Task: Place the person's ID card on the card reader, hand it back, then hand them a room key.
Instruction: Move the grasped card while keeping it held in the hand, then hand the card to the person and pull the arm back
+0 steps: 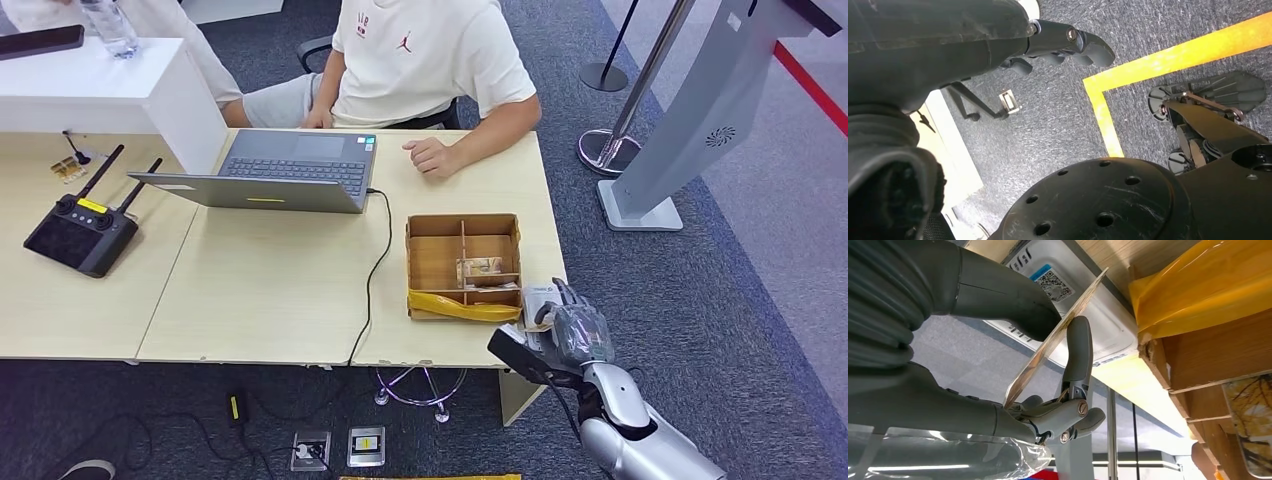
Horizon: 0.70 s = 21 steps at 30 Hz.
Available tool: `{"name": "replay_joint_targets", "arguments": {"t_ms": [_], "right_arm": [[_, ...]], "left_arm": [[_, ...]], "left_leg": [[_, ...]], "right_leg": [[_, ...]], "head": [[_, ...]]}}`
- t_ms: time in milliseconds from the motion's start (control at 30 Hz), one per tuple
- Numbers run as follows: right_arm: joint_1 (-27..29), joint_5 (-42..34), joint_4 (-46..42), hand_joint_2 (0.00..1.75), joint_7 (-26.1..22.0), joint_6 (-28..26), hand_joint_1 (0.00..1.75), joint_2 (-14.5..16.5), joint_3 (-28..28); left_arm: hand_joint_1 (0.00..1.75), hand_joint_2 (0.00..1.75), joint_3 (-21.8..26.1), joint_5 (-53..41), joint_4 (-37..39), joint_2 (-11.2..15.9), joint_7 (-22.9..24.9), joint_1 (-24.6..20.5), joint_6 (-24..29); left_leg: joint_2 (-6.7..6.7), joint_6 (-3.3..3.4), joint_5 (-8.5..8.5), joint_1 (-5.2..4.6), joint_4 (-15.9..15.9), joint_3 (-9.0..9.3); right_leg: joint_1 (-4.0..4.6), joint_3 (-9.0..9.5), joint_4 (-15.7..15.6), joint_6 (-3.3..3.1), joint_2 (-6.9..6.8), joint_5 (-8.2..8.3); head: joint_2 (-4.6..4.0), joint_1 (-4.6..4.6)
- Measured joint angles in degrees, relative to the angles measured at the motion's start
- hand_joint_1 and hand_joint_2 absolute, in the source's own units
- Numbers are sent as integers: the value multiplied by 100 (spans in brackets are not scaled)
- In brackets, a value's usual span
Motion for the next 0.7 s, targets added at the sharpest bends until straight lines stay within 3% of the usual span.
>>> {"name": "replay_joint_targets", "arguments": {"t_ms": [700], "right_arm": [[-108,278,151,175,160,-208,175,109,20]], "left_arm": [[0,0,0,-29,1,2,-1,0,0]], "left_leg": [[1,-2,1,0,0,12]], "right_leg": [[0,13,0,-1,0,2]], "head": [[0,0]]}}
